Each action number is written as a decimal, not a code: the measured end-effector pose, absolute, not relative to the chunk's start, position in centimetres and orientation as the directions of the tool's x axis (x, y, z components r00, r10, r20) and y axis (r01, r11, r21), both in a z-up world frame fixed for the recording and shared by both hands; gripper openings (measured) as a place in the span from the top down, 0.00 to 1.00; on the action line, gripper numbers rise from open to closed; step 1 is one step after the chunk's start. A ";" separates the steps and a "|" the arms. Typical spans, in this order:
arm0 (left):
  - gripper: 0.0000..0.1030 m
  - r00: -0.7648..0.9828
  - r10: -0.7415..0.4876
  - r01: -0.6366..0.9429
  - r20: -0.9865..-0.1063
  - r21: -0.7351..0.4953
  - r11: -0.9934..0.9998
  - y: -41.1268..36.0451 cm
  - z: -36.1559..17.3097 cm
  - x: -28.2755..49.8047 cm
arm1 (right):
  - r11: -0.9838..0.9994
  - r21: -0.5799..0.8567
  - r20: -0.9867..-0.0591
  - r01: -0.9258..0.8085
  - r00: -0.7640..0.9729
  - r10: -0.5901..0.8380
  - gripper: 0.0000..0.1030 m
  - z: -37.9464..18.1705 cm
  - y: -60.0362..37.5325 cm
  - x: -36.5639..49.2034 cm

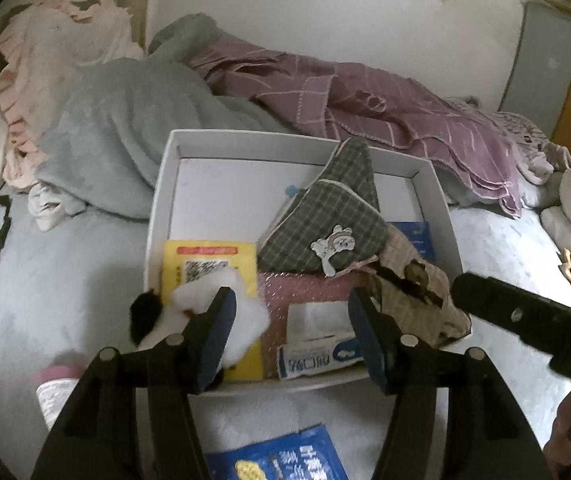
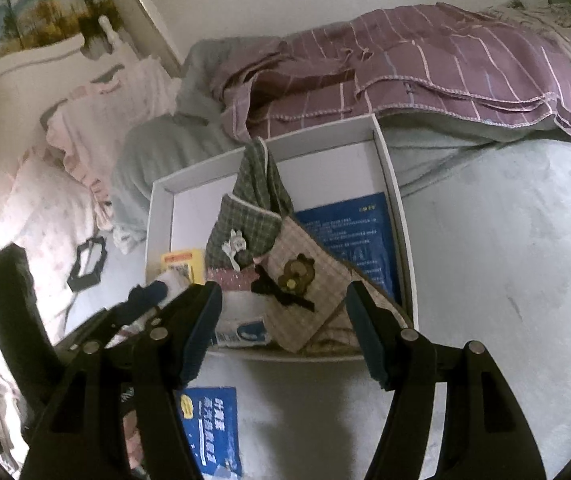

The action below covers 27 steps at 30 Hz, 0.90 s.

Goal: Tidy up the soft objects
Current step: 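Withdraw the right gripper while the left moves toward the blue printed packet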

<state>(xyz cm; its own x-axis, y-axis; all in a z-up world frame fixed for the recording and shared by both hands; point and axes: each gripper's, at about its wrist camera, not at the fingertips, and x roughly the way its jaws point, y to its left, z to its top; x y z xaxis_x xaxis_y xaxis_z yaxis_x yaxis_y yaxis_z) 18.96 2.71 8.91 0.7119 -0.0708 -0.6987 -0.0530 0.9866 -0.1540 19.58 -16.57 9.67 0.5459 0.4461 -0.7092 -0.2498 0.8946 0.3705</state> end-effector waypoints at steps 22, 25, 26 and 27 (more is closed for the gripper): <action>0.27 0.673 -0.009 -0.122 -0.740 -0.123 0.985 4.4 9.8 14.5 | 0.908 0.168 -0.804 -0.383 0.480 0.351 0.36 10.4 -14.4 13.9; 0.27 0.690 0.004 -0.076 -0.724 -0.067 0.995 3.6 9.7 12.8 | 0.880 0.182 -0.769 -0.439 0.495 0.406 0.36 10.9 -16.3 11.3; 0.27 0.697 0.002 -0.060 -0.717 -0.056 0.997 3.4 9.7 12.1 | 0.875 0.178 -0.748 -0.450 0.516 0.417 0.36 11.2 -17.1 10.3; 0.27 0.699 -0.003 -0.051 -0.715 -0.055 0.997 3.4 9.7 11.5 | 0.875 0.171 -0.735 -0.454 0.532 0.420 0.36 11.5 -17.4 9.7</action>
<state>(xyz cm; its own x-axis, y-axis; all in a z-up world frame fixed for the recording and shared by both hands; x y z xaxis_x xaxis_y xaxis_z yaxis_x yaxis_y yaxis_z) 11.48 3.38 9.66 0.6994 -0.0035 -0.7147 -0.0508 0.9972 -0.0545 9.74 -17.41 11.48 0.5319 0.4198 -0.7354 -0.4537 0.8746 0.1711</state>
